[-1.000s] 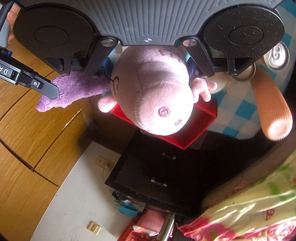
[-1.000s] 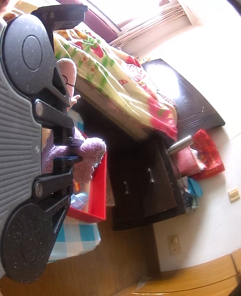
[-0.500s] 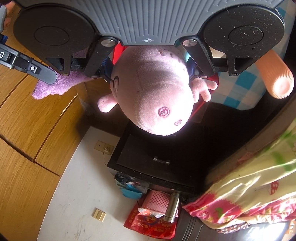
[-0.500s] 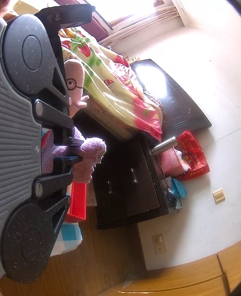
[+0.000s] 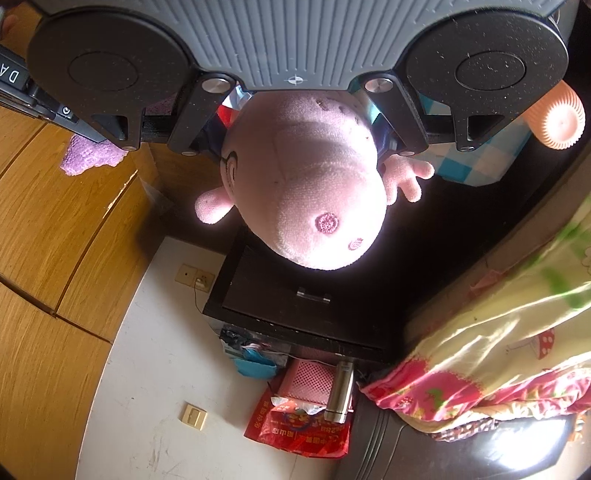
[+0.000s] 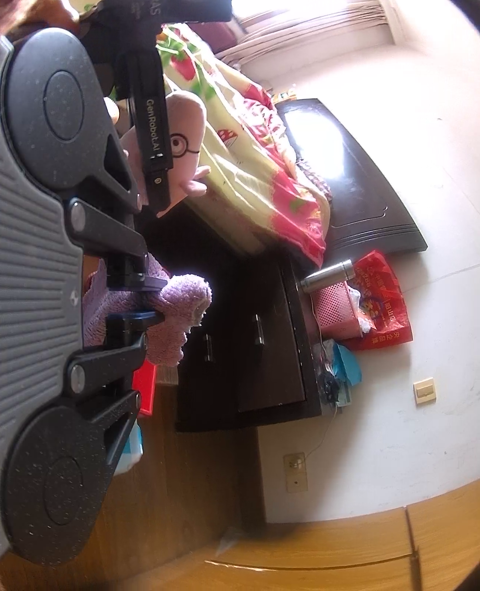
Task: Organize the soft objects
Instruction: 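Carry the pig plush and pink towel with both grippers over the red box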
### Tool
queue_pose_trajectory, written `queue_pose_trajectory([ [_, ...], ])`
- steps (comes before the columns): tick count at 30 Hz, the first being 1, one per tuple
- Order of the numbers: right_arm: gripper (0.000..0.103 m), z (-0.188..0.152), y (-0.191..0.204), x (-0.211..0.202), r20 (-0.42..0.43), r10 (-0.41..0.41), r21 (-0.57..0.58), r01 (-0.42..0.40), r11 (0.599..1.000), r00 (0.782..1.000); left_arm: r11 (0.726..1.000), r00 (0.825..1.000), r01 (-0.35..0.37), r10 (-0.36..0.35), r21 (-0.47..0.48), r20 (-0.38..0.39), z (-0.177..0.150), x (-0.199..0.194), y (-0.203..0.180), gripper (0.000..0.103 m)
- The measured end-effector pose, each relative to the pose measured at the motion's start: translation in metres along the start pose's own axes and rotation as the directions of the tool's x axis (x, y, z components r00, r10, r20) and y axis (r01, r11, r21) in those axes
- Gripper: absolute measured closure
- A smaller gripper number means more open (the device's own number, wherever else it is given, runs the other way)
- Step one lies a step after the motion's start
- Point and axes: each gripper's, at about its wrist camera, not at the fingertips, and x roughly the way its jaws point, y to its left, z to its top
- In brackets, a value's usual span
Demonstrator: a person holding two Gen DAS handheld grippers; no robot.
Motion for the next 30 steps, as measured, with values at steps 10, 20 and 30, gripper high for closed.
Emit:
queue_pose_trajectory([
  [10, 0.103, 0.01, 0.008, 0.024, 0.021, -0.039, -0.063, 0.041, 0.997, 0.999, 1.0, 1.0, -0.012, 0.011, 0.017, 0.012, 0.007, 0.026, -0.004, 0.032],
  [20, 0.103, 0.007, -0.018, 0.076, -0.023, -0.071, -0.041, 0.07, 0.997, 0.997, 1.0, 0.999, 0.003, -0.003, -0.02, -0.033, 0.005, 0.083, 0.001, 0.032],
  [30, 0.103, -0.017, -0.045, 0.14, -0.154, -0.068, 0.002, 0.069, 0.998, 0.986, 0.998, 0.994, -0.047, 0.052, 0.047, -0.095, -0.006, 0.135, -0.003, 0.031],
])
